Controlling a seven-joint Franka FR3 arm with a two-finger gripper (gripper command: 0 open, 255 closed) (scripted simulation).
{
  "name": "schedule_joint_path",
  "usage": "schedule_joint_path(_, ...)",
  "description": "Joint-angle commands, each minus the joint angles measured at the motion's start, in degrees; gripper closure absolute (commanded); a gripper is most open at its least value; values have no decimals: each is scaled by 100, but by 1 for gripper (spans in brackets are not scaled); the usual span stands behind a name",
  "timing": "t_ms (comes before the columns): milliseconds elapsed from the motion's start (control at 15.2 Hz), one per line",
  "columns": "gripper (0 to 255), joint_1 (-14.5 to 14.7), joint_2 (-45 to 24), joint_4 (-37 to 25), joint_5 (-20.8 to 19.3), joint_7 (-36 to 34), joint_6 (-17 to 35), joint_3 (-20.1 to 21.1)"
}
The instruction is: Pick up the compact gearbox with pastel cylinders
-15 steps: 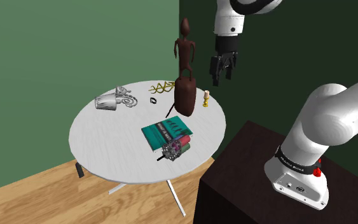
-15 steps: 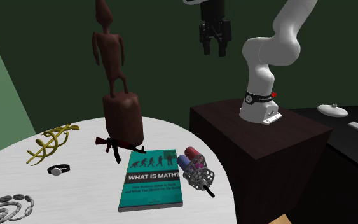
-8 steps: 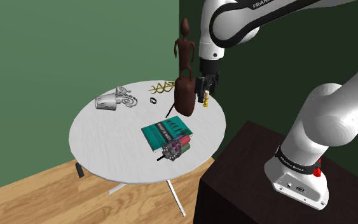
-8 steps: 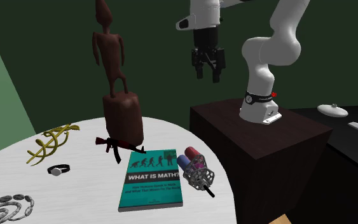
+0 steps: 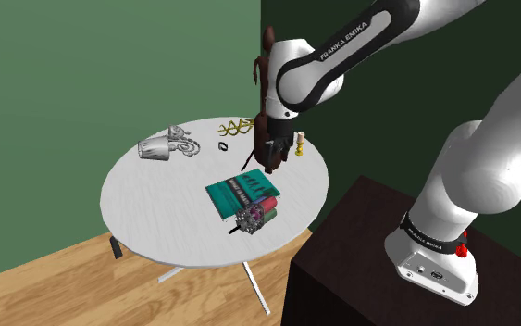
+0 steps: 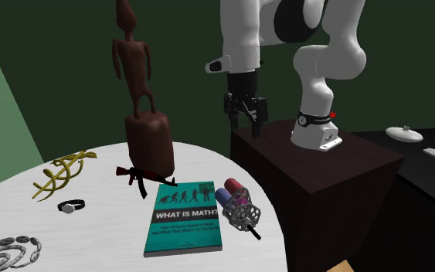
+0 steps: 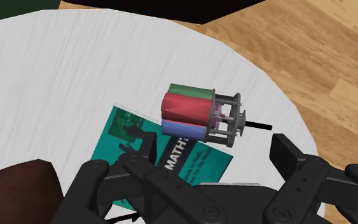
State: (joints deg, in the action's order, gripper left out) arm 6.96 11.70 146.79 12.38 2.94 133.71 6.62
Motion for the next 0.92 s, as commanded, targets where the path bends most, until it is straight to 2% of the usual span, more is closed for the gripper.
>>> schedule_joint_path(0, 0, 78, -450, -142, 75, 84, 390, 63)
schedule_joint_path(528, 0, 315, -2264, -909, 261, 446, 1703, 298)
schedule_joint_path(726, 0, 401, -2937, -1314, 251, 541, 2070, 372)
schedule_joint_path(858, 0, 412, -3082, -1368, 254, 566, 2172, 380)
